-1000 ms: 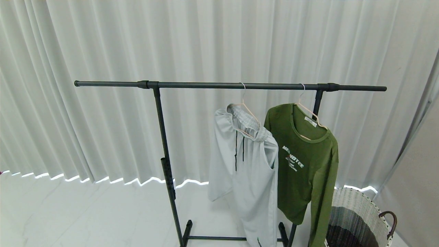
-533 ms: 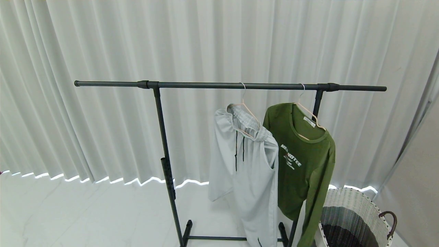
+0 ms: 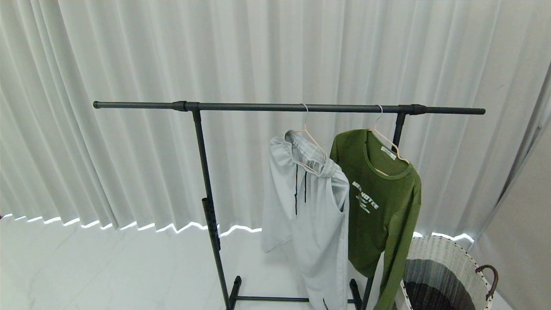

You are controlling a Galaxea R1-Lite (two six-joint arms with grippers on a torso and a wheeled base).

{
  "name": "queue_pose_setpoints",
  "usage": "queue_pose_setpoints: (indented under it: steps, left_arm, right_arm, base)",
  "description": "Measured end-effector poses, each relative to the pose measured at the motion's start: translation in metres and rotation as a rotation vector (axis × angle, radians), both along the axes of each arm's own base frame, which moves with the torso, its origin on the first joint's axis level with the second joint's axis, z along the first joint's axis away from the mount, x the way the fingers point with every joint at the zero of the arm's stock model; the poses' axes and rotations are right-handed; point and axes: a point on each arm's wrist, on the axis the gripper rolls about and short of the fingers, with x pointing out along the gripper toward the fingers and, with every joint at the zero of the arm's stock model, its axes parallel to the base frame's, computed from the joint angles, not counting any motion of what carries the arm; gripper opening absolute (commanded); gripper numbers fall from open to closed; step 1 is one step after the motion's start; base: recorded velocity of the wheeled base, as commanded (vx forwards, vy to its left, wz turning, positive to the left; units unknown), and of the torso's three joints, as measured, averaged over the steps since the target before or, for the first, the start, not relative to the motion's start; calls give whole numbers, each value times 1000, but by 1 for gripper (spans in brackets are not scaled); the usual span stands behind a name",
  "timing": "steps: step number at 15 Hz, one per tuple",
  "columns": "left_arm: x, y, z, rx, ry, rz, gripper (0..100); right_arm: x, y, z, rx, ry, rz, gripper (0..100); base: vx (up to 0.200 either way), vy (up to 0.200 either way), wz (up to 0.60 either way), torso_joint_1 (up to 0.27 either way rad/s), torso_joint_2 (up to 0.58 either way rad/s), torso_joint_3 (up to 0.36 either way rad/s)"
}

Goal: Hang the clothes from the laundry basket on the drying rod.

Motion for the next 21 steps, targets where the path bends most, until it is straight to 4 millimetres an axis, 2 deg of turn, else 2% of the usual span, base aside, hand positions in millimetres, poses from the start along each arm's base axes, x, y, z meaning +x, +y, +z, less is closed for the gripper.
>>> queue_pose_setpoints:
  steps: [5,8,9,12,15,16,19,21]
  left_arm:
    - [0,0,0,0,0,3,100]
    - [0,0,0,0,0,4,100]
    - [0,0,0,0,0,3,100]
    - [0,0,0,0,0,3,100]
    - [0,0,0,0,0,3,100]
    - [0,0,0,0,0,4,100]
    - [0,0,0,0,0,3,100]
    - [0,0,0,0,0,3,100]
  right_arm:
    - [1,5,0,-33,10,219,100]
    - [2,5,1,-56,1,245,100]
    - [2,5,2,-51,-24,224,100]
    - [7,4,15,-101,-249,205,100]
    - [11,10,1,-102,-185,475,100]
    - [12,11,-2,-86,-170,495,100]
    - [12,7,0,-29,-202,316,100]
    - [12,6,1,8,-219,297,100]
  base:
    - [0,0,0,0,0,0]
    - [0,0,0,0,0,0]
    - [0,0,0,0,0,0]
    - [0,0,0,0,0,0]
    - [0,0,0,0,0,0]
    - [0,0,0,0,0,0]
    - [0,0,0,0,0,0]
    - [0,0,0,0,0,0]
